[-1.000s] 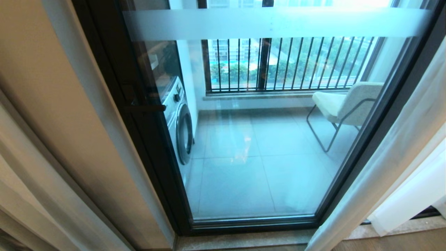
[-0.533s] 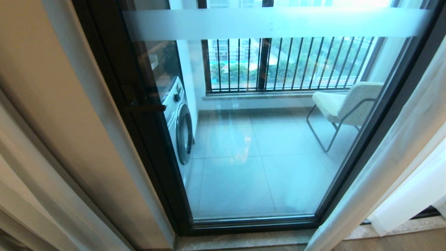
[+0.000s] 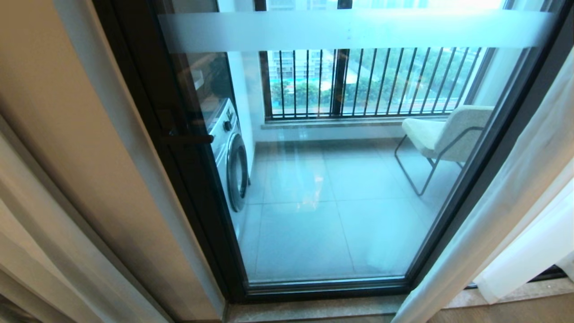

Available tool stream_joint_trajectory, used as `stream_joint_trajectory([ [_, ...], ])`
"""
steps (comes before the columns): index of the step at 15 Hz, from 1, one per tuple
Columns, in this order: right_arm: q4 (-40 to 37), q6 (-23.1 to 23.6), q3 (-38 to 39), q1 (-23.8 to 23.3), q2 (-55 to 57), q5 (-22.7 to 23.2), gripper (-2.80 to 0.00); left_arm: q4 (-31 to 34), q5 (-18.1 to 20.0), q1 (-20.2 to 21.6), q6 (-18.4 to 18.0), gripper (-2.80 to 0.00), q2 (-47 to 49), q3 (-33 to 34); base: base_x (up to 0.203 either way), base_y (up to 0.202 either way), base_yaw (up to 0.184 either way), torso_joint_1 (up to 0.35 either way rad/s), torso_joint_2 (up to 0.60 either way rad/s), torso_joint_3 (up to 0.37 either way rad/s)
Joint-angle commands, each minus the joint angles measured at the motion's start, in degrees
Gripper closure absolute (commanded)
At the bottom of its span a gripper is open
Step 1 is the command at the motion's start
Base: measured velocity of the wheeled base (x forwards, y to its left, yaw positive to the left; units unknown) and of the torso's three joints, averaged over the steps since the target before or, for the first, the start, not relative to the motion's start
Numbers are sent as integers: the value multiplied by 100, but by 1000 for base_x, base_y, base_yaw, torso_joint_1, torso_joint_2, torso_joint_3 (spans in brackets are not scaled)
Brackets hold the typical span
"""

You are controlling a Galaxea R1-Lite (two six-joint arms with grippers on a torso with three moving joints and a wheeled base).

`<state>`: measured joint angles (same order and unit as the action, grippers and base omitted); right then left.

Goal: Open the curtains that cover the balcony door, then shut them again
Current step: Pull the inner curtains open on both sides

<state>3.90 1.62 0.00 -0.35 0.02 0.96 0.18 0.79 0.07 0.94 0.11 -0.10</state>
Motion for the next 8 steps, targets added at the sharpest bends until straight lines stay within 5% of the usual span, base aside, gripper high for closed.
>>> stream_joint_trajectory([
  [1,5,5,0,0,-2,9,0,-1,0,1,3,0,-2,1,0,0,0,0,0,0],
  [8,5,5,0,0,-2,9,0,-1,-11,1,73,0,-2,1,0,0,0,0,0,0],
])
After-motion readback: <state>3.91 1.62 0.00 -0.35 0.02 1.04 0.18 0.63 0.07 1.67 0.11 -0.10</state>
